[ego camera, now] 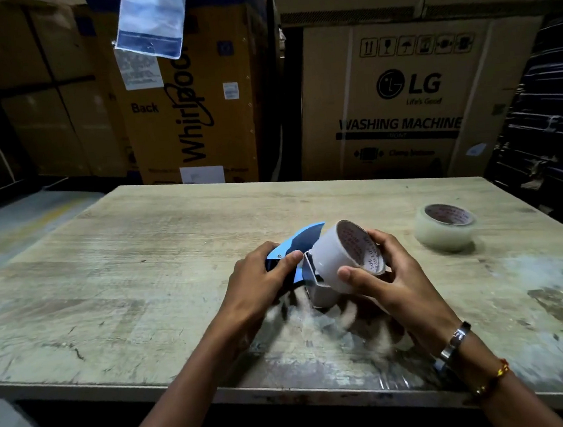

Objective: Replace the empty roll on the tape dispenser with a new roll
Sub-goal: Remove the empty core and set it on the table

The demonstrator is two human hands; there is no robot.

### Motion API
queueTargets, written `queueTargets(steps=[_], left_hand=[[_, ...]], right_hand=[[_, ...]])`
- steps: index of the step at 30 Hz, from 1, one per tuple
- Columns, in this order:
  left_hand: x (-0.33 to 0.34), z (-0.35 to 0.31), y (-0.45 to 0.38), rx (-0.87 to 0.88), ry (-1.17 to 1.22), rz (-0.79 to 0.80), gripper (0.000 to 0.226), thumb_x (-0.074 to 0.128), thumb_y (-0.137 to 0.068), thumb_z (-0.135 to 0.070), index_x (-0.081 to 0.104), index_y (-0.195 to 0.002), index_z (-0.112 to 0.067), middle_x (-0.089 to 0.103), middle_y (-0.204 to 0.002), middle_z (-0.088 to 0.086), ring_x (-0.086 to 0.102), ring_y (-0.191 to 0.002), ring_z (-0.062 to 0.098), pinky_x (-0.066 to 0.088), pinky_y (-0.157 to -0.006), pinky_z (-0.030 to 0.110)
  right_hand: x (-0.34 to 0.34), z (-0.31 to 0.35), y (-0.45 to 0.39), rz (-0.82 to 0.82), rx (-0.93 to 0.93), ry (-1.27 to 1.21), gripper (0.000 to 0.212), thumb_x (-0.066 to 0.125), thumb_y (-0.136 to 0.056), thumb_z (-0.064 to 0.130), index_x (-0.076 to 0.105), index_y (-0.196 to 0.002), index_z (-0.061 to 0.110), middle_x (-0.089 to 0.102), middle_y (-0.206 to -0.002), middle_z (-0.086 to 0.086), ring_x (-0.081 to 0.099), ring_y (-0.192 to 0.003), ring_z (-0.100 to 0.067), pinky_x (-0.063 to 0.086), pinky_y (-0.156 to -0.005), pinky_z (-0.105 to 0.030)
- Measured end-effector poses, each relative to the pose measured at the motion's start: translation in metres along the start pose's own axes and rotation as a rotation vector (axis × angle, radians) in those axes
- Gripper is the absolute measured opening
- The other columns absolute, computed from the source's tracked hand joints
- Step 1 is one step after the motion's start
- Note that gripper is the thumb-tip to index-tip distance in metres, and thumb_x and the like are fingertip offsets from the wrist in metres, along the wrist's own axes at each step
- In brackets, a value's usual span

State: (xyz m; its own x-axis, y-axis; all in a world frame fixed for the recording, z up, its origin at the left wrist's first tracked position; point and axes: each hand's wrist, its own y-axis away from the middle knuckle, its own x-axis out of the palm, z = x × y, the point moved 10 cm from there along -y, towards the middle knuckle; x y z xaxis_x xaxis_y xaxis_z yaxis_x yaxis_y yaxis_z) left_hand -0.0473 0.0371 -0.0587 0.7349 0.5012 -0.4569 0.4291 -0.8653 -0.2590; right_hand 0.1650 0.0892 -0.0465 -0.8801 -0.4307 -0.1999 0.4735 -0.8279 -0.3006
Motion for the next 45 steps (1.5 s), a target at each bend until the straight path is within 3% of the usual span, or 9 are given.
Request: queueTargets(steps=[6, 12, 17, 20, 23, 28, 34, 40, 45], left_hand=[[-0.009, 0.002, -0.01, -0.001, -0.005, -0.028, 0.024, 0.065, -0.091, -0.042, 0.065, -0.078, -0.022, 0.055, -0.062, -0.006, 0.049, -0.047, -0.003, 0.035, -0.044, 0.009], [-0.022, 0.012, -0.021, -0.067, -0.011, -0.053, 0.03, 0.066, -0.092, -0.039, 0.072, -0.102, -0.012, 0.067, -0.079, 0.002, 0.056, -0.061, 0.009, 0.039, -0.046, 0.008], [-0.035, -0.028, -0.005, 0.155, -0.175, -0.195, 0.035, 0.068, -0.091, -0.032, 0.065, -0.123, -0.017, 0.066, -0.12, 0.002, 0.059, -0.111, 0.02, 0.05, -0.091, 0.032], [-0.021, -0.066, 0.019, 0.307, 0.035, 0.004, 0.029, 0.07, -0.091, -0.027, 0.067, -0.119, -0.02, 0.069, -0.117, -0.01, 0.064, -0.107, 0.002, 0.05, -0.088, 0.017], [0.008, -0.083, 0.042, 0.381, 0.0, 0.281, 0.057, 0.073, -0.085, -0.035, 0.055, -0.138, -0.026, 0.06, -0.134, -0.016, 0.055, -0.12, -0.006, 0.043, -0.1, 0.013], [0.012, -0.082, 0.053, 0.423, -0.039, 0.262, 0.068, 0.078, -0.082, -0.029, 0.049, -0.144, -0.028, 0.055, -0.142, -0.015, 0.05, -0.127, -0.004, 0.036, -0.104, 0.009], [0.006, -0.063, 0.056, 0.294, 0.162, 0.301, 0.065, 0.078, -0.082, -0.014, 0.053, -0.141, -0.025, 0.06, -0.138, -0.017, 0.053, -0.128, -0.002, 0.04, -0.111, 0.024], [0.008, -0.061, 0.064, 0.24, 0.337, 0.335, 0.056, 0.069, -0.089, -0.01, 0.052, -0.14, -0.025, 0.058, -0.141, -0.013, 0.052, -0.133, 0.005, 0.04, -0.114, 0.035], [0.011, -0.062, 0.069, 0.211, 0.417, 0.318, 0.05, 0.066, -0.091, -0.027, 0.054, -0.139, -0.023, 0.063, -0.136, -0.009, 0.058, -0.126, 0.007, 0.047, -0.104, 0.026]], right_hand=[[-0.006, -0.004, 0.004, 0.003, 0.079, -0.215, 0.065, 0.077, -0.075, 0.047, 0.058, -0.134, 0.024, 0.072, -0.124, 0.002, 0.071, -0.11, -0.017, 0.059, -0.083, -0.031], [-0.015, -0.005, 0.007, -0.02, 0.079, -0.211, 0.063, 0.078, -0.077, 0.049, 0.059, -0.132, 0.026, 0.072, -0.124, 0.003, 0.07, -0.111, -0.018, 0.055, -0.086, -0.036], [-0.013, -0.005, 0.012, -0.01, 0.047, -0.163, 0.072, 0.083, -0.072, 0.045, 0.055, -0.136, 0.029, 0.07, -0.128, 0.007, 0.066, -0.119, -0.016, 0.056, -0.092, -0.031], [-0.013, 0.004, 0.014, -0.04, -0.014, 0.087, 0.093, 0.085, -0.062, 0.058, 0.045, -0.143, 0.035, 0.062, -0.134, 0.015, 0.061, -0.121, -0.006, 0.053, -0.101, -0.032], [-0.007, 0.02, 0.019, -0.057, -0.115, 0.31, 0.103, 0.086, -0.061, 0.062, 0.037, -0.148, 0.035, 0.055, -0.136, 0.022, 0.057, -0.119, 0.005, 0.05, -0.1, -0.022], [-0.003, 0.03, 0.026, -0.037, -0.201, 0.467, 0.111, 0.083, -0.061, 0.065, 0.026, -0.152, 0.037, 0.052, -0.145, 0.009, 0.057, -0.124, -0.009, 0.051, -0.103, -0.035], [-0.001, 0.038, 0.037, 0.009, -0.273, 0.438, 0.097, 0.09, -0.071, 0.031, 0.033, -0.15, 0.035, 0.051, -0.144, 0.014, 0.052, -0.129, -0.003, 0.046, -0.107, -0.025], [0.0, 0.044, 0.044, 0.013, -0.236, 0.372, 0.088, 0.087, -0.074, 0.032, 0.04, -0.148, 0.03, 0.056, -0.139, 0.015, 0.056, -0.125, -0.003, 0.051, -0.1, -0.022], [0.0, 0.029, 0.047, -0.001, -0.015, 0.044, 0.06, 0.083, -0.073, 0.05, 0.06, -0.126, 0.033, 0.074, -0.117, 0.01, 0.069, -0.109, -0.006, 0.057, -0.086, -0.03]])
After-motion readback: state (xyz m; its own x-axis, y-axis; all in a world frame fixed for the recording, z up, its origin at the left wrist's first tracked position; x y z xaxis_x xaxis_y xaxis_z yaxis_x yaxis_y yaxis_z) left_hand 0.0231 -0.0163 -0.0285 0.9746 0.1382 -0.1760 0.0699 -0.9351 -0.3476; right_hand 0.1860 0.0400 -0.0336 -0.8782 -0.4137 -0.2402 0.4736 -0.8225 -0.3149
